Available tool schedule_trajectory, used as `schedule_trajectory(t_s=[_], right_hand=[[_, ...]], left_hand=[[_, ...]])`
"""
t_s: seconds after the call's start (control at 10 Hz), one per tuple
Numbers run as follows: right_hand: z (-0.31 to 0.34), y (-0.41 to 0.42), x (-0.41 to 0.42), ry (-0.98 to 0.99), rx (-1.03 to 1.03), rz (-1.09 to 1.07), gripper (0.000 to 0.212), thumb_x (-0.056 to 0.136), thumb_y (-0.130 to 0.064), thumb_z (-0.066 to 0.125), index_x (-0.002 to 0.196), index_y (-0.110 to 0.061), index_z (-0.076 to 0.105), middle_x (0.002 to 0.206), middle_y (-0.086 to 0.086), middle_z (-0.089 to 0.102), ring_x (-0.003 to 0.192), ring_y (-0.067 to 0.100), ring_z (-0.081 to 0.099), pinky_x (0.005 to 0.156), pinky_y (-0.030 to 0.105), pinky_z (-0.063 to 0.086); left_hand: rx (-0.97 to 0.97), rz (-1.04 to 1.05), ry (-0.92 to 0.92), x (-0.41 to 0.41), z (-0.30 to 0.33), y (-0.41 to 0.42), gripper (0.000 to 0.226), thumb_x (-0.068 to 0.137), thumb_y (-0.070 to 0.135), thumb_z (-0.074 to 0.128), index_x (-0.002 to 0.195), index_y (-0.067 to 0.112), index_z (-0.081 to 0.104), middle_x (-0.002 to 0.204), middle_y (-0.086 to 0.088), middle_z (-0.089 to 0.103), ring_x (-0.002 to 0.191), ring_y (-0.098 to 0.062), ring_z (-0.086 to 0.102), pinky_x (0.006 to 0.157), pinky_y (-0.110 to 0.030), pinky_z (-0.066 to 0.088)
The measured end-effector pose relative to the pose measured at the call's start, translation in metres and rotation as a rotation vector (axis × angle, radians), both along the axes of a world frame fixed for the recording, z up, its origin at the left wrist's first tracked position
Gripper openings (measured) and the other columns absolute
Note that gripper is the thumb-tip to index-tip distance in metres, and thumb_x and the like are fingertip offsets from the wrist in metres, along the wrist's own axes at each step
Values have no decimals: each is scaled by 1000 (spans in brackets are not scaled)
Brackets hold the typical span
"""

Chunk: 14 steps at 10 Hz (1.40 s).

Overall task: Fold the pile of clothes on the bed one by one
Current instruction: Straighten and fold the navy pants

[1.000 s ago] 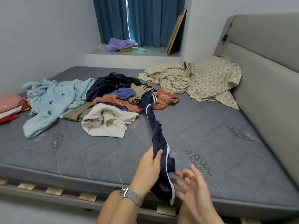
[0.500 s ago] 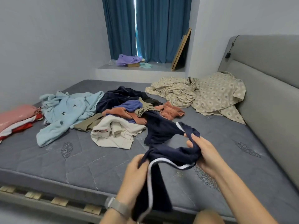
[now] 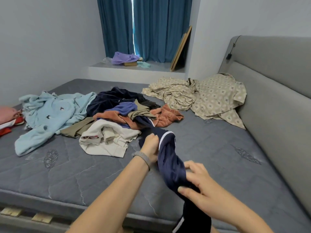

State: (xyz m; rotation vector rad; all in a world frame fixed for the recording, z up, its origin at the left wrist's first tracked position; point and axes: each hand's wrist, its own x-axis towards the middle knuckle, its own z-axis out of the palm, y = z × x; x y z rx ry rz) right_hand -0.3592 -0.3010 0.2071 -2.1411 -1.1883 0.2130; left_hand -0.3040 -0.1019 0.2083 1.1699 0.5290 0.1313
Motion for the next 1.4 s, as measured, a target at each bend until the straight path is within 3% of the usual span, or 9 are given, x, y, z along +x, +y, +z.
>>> schedule_trajectory(t_s=[0.2,0.3,0.4,0.7,0.8,0.9,1.0,1.1,1.4], right_hand=[[-23,-13,43,640,236,-310,54,74,-54,66,122,-35,51,121,-21,54,113,-4,52,91,18,45],[-46,-2,53,901,373,-376,26,101,-2,39,85,-5,59,80,5,65,79,20,54,61,10,45],[-58,25,68,1162,265,-814,26,102,4,23,123,3,38,126,15,52,114,28,50,69,1,40],[-78,57,126,925,96,-547,24,100,-43,39,103,-31,59,100,-1,67,83,18,57,66,33,49],[-74,41,138,889,271,-584,24,101,-31,41,104,-30,64,107,-3,69,99,19,63,73,35,52],[-56,23,147,544,166,-402,14,95,-25,57,88,-18,67,90,-6,69,86,8,60,78,31,47],[-31,9,152,404,-340,-180,36,67,-47,82,90,-23,68,86,-12,71,78,1,65,75,23,51],[-4,6,159,324,-726,-141,40,61,-49,84,88,-24,69,87,-8,71,82,11,67,69,22,52],[97,12,222,-443,-190,-863,21,74,-4,51,80,-23,56,68,-3,50,78,28,51,83,39,28]], left_hand=[[509,-170,-322,-15,32,-11,15,91,7,46,89,0,59,85,-10,62,82,-19,55,77,-39,46],[745,-521,-423,-38,27,-39,16,90,6,48,91,1,63,85,-8,64,80,-11,55,73,-33,47],[663,-545,-364,-39,25,-36,18,93,6,44,88,3,61,81,-4,57,78,-10,50,69,-27,42],[11,-341,41,-18,21,35,40,89,23,44,54,12,60,59,-2,61,53,-15,57,55,-18,46],[288,-493,157,-18,16,68,65,66,70,65,100,15,69,106,-1,71,95,-18,68,88,-27,49],[1405,-780,368,-18,-1,93,100,51,72,74,132,29,34,110,4,53,98,-18,59,84,-29,47],[1995,-657,382,-5,-9,105,51,80,35,64,125,27,40,101,-2,42,84,-28,59,64,-35,47],[2178,-392,239,14,20,115,21,88,19,53,108,18,58,107,-5,46,86,-30,60,55,-33,36],[1648,117,69,94,124,149,43,78,16,61,120,23,55,118,-16,47,115,-39,44,94,-47,44]])
